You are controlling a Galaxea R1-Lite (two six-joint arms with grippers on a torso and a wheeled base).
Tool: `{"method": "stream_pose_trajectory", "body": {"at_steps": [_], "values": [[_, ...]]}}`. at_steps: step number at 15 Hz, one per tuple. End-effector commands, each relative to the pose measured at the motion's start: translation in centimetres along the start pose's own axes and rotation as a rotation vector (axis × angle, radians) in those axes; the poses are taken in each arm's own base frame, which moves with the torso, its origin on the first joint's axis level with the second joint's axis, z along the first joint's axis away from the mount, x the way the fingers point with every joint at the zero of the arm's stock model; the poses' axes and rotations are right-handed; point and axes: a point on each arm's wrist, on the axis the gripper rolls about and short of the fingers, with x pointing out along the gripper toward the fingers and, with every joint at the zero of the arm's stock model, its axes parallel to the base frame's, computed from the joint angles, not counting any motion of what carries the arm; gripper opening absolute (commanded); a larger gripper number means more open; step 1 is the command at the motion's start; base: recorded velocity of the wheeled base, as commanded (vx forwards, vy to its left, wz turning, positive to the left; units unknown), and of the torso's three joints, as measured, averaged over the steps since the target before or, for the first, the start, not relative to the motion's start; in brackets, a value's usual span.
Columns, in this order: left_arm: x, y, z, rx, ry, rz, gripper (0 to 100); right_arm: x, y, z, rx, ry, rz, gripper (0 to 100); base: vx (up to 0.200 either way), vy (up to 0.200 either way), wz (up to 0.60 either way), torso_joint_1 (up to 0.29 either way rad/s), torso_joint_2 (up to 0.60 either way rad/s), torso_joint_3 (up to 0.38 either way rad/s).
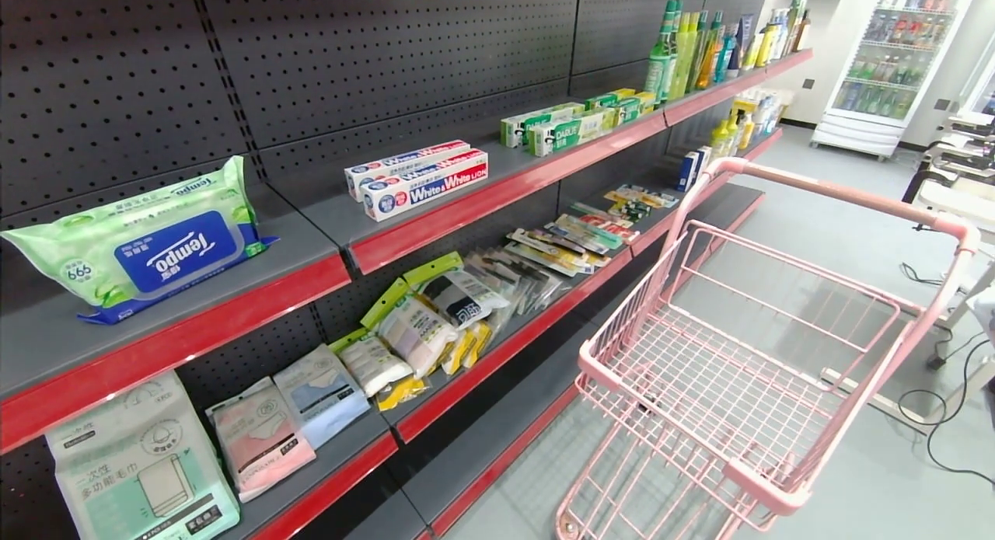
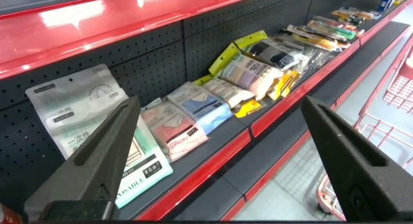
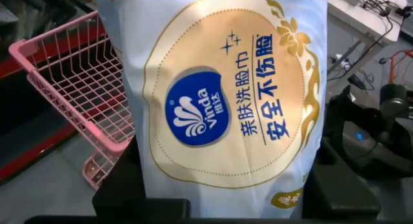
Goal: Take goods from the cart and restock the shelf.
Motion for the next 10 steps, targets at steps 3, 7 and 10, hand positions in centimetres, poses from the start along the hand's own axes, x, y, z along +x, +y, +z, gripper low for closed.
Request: {"method": "stream_pose_trajectory", "body": {"at_steps": [3, 7, 10], "values": [[0.01, 0.00, 0.02, 0.001, 0.000, 0.001, 100, -0.43, 0.19, -0.96, -0.017, -0.010, 0.000, 0, 0.000, 0.000, 0.00, 0.151, -0.35, -0.199], [0.01, 0.00, 0.02, -0.001, 0.000, 0.001, 100, -0.33, 0.28, -1.19, -0.046, -0.005, 0.014, 0, 0.000, 0.000, 0.00, 0.250, -0.56, -0.311], [0.01, 0.00, 0.02, 0.001, 0.000, 0.001, 100, -0.20, 0.28, -1.07, -0.048, -0.002, 0.018, 0, 0.000, 0.000, 0.00, 0.245, -0.53, -0.292]]}}
